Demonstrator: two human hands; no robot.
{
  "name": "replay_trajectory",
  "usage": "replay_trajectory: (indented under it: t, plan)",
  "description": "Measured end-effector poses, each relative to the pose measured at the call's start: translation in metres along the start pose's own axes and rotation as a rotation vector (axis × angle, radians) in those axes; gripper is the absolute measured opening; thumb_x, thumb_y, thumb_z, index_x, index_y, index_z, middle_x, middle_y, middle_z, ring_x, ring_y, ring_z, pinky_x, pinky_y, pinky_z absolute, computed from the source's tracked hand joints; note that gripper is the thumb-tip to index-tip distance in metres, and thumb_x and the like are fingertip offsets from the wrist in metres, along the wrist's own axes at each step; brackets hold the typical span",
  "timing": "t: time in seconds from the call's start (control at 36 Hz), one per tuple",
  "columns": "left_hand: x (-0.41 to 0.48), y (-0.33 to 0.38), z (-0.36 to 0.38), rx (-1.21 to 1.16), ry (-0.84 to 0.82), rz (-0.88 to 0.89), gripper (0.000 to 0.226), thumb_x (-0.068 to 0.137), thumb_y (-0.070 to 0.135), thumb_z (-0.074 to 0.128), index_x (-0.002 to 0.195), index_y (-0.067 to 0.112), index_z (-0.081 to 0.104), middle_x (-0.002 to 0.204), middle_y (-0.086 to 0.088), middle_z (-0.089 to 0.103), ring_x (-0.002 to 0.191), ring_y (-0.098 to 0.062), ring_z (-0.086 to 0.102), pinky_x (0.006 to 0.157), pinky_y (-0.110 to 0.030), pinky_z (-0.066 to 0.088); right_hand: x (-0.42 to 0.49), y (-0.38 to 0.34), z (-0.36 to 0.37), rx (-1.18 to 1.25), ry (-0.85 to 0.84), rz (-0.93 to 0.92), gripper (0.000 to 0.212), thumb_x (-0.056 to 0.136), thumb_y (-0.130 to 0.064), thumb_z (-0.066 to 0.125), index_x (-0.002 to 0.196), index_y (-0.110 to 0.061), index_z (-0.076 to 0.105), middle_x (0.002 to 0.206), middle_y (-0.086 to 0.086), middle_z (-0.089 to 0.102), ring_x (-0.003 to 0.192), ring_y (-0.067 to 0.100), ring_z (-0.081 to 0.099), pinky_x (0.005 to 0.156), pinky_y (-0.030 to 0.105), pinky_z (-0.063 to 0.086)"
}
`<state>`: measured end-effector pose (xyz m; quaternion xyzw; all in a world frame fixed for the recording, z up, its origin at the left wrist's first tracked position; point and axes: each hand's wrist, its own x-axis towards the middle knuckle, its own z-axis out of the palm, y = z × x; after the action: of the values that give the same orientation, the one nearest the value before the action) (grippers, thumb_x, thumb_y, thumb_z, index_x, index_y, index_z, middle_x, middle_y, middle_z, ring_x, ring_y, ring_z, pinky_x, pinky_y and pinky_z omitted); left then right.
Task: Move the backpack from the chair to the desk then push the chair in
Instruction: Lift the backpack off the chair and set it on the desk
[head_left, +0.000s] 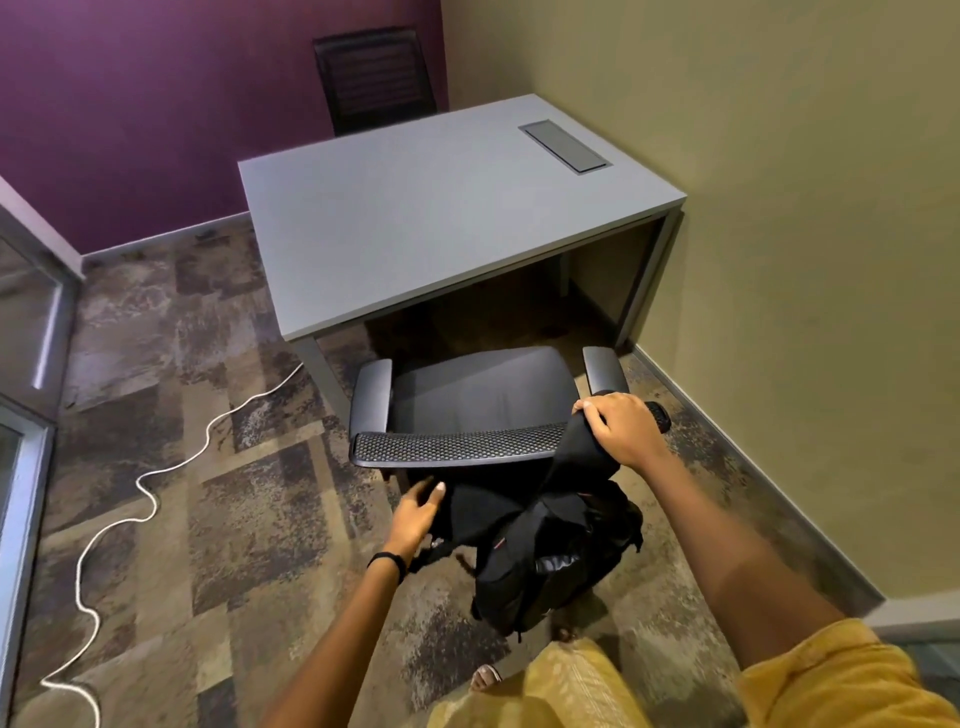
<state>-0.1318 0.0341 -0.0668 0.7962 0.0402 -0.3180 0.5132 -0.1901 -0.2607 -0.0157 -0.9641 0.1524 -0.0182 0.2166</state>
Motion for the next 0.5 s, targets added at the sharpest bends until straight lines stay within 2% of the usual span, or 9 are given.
replay_trajectory:
  t: [0.08,0.17,0.25,0.33,0.5]
  plan:
    - [-0.009,-0.001,0.017,0.107,-0.169,0.017,0.044,0.097,0.022,0.044,0.138,0.006,0.038,0.144,-0.012,0.042,0.132,-0.024,0.040,0.103,-0.027,0.033,-0.001,0.000,0.002,-0.007,0.013,0.006,0.034,0.097,-0.023,0.036,0.107,-0.015,0.067,0.116,0.004,0.068,0.107,0.022,0.059,0.102,0.038,0.038]
    - [-0.014,-0.006,0.033,0.248,-0.339,0.048,0.050,0.097,0.030,0.043,0.141,0.010,0.033,0.150,-0.009,0.034,0.137,-0.021,0.033,0.110,-0.027,0.027,0.000,-0.001,0.002,-0.010,0.025,0.004,0.034,0.097,-0.022,0.035,0.104,-0.017,0.068,0.114,0.005,0.069,0.106,0.023,0.059,0.100,0.039,0.039]
    - [-0.014,-0.012,0.045,0.515,-0.316,0.089,0.068,0.089,0.053,0.046,0.145,0.021,0.025,0.156,-0.007,0.019,0.144,-0.023,0.016,0.118,-0.038,0.016,0.000,-0.005,0.001,-0.046,0.010,0.005,0.034,0.097,-0.020,0.032,0.102,-0.019,0.066,0.116,0.004,0.068,0.109,0.026,0.057,0.099,0.041,0.037]
    - [-0.013,-0.013,0.053,0.696,-0.294,0.143,0.086,0.079,0.067,0.049,0.147,0.026,0.015,0.158,-0.007,0.010,0.146,-0.027,0.004,0.118,-0.047,0.011,0.000,-0.007,0.001,-0.098,-0.015,0.020,0.035,0.097,-0.020,0.029,0.106,-0.019,0.063,0.120,0.005,0.066,0.112,0.027,0.054,0.100,0.042,0.035]
    - [-0.013,-0.006,0.076,0.856,-0.297,0.208,0.101,0.072,0.066,0.059,0.148,0.026,0.006,0.158,-0.008,0.006,0.145,-0.030,0.005,0.116,-0.054,0.009,-0.003,-0.008,0.008,-0.136,-0.006,0.056,0.037,0.098,-0.025,0.026,0.108,-0.019,0.061,0.122,0.005,0.063,0.114,0.026,0.052,0.104,0.046,0.033]
